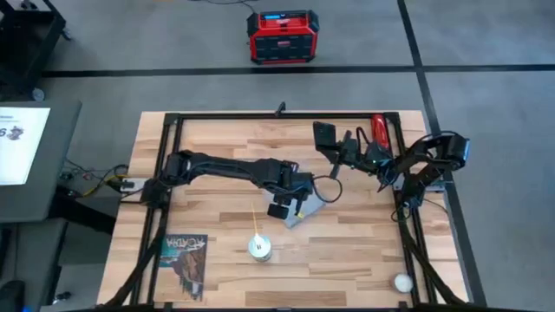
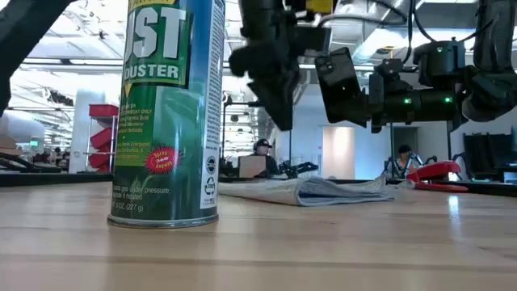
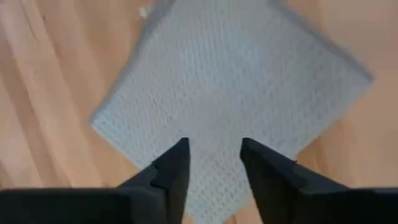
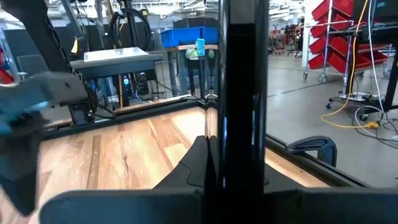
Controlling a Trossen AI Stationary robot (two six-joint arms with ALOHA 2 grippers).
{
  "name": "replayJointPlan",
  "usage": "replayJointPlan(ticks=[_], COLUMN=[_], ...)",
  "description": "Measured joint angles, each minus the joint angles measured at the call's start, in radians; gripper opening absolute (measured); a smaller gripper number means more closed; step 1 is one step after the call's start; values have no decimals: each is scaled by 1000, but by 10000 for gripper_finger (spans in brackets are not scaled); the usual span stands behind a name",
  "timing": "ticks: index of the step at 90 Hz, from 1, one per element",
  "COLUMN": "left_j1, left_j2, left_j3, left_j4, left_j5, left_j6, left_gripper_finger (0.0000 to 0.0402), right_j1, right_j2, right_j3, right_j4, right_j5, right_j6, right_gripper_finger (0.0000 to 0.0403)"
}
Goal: Apply microfiber cloth
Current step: Wipe the back of the cellphone with the microfiber cloth
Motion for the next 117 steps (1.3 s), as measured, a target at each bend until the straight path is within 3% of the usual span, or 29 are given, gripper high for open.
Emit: replayJointPlan(ticks=[18, 49, 78, 96, 105, 117], left_j1=[0, 1, 59, 96, 95, 87], left_j2=[-2, -1, 106, 190, 198, 212], left_j3=[-54, -216, -213, -207, -207, -207], left_j4=[64, 244, 273, 350, 417, 483], left_j5=[34, 104, 125, 226, 229, 212], left_j6=[20, 74, 132, 180, 182, 188], left_gripper_finger=[190, 194, 194, 192, 158, 31], right_j1=[0, 0, 0, 0, 0, 0], right_j2=[0, 0, 0, 0, 0, 0], right_j3=[0, 0, -1, -1, -1, -1], right_j4=[-1, -1, -4, -8, -18, -24], right_j5=[-7, -26, -40, -49, -48, -49], right_j6=[0, 0, 0, -4, -11, -27], right_gripper_finger=[10, 10, 10, 10, 10, 10])
